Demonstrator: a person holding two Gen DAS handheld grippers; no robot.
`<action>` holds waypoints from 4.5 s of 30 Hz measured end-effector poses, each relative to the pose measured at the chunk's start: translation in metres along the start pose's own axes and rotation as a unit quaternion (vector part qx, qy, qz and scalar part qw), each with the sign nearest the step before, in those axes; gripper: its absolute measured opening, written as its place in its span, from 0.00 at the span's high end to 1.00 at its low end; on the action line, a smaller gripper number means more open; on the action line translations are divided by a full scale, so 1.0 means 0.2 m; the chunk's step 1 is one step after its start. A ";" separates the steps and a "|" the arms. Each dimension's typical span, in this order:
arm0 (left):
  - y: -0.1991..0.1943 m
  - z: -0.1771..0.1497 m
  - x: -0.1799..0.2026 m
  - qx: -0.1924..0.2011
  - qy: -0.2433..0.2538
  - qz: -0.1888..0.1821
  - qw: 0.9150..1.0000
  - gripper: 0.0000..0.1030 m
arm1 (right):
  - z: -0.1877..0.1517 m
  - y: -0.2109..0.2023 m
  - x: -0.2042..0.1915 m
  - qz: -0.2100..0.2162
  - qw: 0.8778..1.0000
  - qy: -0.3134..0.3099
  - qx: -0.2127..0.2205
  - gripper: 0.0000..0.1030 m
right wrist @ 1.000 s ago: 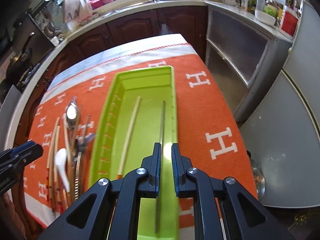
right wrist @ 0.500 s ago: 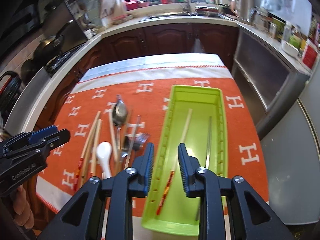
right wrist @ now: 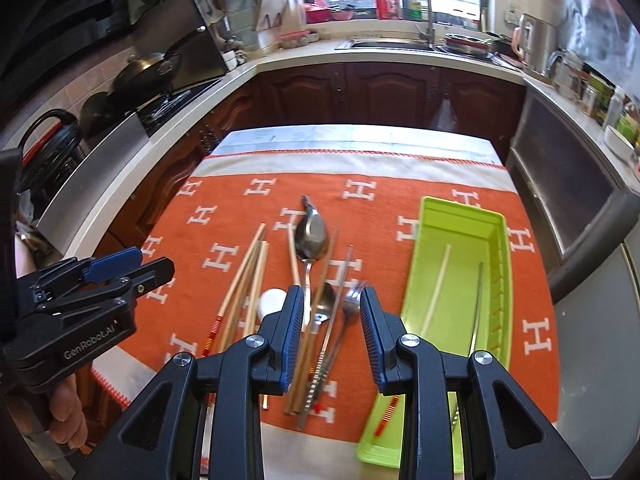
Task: Organize utensils
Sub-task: 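Move both open tools back over the remaining utensils, then grasp a red-banded chopstick with the left tool while the right tool grasps a plain wooden chopstick, then lower both chopsticks into the green tray and open both tools, then move both open tools back over the remaining utensils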
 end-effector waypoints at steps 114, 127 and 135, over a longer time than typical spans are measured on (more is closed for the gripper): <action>0.25 -0.02 0.96 -0.090 0.068 -0.152 0.982 0.97 | -0.46 -0.03 0.77 0.013 0.977 0.210 -0.031 0.95; 0.49 -0.08 1.13 -0.140 0.072 -0.147 0.977 0.97 | -0.49 0.15 0.93 0.043 0.967 0.250 -0.038 0.94; 0.50 -0.11 1.15 -0.141 0.094 -0.137 0.976 0.96 | -0.48 0.22 0.99 0.022 0.964 0.261 -0.046 0.82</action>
Point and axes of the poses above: each gripper's, at about its wrist camera, not at the fingertips, and y roughly the way its jaws point, x to its right, z to its top, the point moved 5 cm from there along y, roughly the way its jaws point, and after that the axes turned 5 degrees about -y, right-handed, at the moved point
